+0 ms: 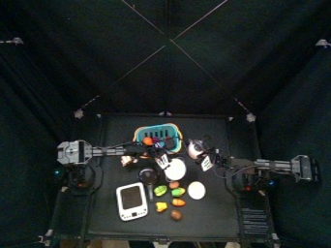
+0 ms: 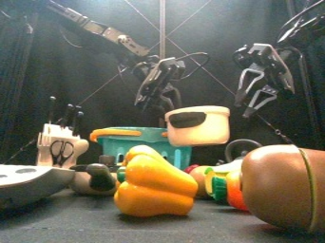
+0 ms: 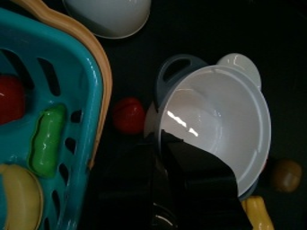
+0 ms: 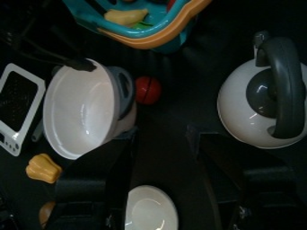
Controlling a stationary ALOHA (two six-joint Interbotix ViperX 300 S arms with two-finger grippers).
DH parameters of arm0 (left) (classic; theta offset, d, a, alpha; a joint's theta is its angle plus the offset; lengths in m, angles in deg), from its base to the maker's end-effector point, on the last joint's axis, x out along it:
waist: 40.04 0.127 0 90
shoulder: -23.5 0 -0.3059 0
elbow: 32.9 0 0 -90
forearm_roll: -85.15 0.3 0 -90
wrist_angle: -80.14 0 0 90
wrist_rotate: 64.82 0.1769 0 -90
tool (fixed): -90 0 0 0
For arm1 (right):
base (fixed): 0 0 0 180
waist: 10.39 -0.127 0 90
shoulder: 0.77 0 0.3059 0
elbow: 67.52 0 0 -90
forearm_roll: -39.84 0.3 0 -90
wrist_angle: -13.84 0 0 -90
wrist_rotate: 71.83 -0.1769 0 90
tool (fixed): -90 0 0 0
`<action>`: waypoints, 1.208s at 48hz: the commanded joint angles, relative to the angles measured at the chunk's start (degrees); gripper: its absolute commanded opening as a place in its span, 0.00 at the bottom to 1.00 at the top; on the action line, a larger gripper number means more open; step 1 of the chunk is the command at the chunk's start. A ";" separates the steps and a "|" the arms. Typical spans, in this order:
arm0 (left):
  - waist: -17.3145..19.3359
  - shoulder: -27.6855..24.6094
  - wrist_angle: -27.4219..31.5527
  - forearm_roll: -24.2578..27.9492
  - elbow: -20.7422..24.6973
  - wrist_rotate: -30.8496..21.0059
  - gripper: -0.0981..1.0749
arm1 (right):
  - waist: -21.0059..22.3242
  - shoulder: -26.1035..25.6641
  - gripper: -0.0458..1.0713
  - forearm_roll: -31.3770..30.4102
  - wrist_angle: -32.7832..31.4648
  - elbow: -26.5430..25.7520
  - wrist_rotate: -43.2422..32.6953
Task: Place pot onto stove
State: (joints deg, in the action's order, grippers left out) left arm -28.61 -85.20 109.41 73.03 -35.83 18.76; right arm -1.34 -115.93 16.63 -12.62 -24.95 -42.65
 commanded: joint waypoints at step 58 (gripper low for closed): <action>-14.24 41.22 3.16 -9.40 -41.22 0.44 0.50 | -0.35 3.25 0.79 1.23 0.44 1.14 -0.18</action>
State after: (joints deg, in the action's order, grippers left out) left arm -41.97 -44.85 112.84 65.38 -76.96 19.29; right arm -1.60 -112.94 17.78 -12.53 -22.41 -42.74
